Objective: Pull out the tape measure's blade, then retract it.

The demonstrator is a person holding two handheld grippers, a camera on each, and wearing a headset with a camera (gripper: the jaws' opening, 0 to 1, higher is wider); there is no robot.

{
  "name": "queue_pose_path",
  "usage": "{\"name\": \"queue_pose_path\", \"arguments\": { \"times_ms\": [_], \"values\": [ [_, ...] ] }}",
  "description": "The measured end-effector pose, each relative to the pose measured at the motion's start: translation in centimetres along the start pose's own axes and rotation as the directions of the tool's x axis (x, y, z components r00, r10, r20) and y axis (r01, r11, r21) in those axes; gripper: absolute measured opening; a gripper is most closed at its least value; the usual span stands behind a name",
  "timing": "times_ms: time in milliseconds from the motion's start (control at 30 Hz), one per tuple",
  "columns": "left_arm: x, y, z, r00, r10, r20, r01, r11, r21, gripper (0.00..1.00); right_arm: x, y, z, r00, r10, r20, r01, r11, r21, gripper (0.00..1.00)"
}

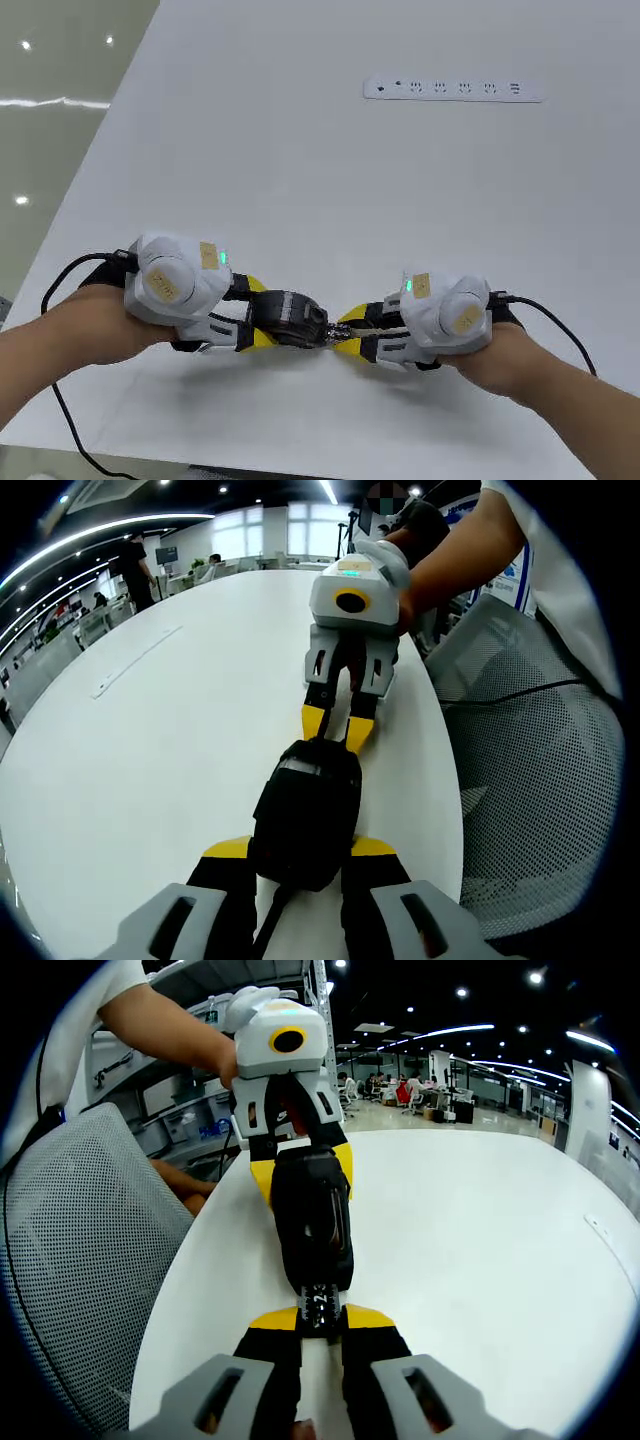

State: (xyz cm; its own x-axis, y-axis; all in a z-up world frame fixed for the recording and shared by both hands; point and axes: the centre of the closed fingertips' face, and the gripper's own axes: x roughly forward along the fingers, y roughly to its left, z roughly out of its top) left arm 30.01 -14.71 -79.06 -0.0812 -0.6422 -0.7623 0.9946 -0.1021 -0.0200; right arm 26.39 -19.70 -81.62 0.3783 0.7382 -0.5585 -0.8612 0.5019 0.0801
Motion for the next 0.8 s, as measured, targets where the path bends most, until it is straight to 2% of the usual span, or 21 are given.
{"name": "queue_pose_path", "arguments": {
  "times_ms": [233, 800],
  "values": [
    [-0.1, 0.1, -0.1, 1.0, 0.004, 0.009, -0.004, 1.0, -0.009, 0.29, -1.0, -0.2, -0.1, 1.0, -0.004, -0.005, 0.004, 1.0, -0.006, 0.12],
    [0.0, 0.0, 0.0, 0.9998, 0.006, 0.018, -0.005, 1.0, -0.005, 0.29, -3.8, -0.3, -1.7, 0.9988, -0.023, -0.043, 0.022, 1.0, -0.008, 0.12]
  ]
}}
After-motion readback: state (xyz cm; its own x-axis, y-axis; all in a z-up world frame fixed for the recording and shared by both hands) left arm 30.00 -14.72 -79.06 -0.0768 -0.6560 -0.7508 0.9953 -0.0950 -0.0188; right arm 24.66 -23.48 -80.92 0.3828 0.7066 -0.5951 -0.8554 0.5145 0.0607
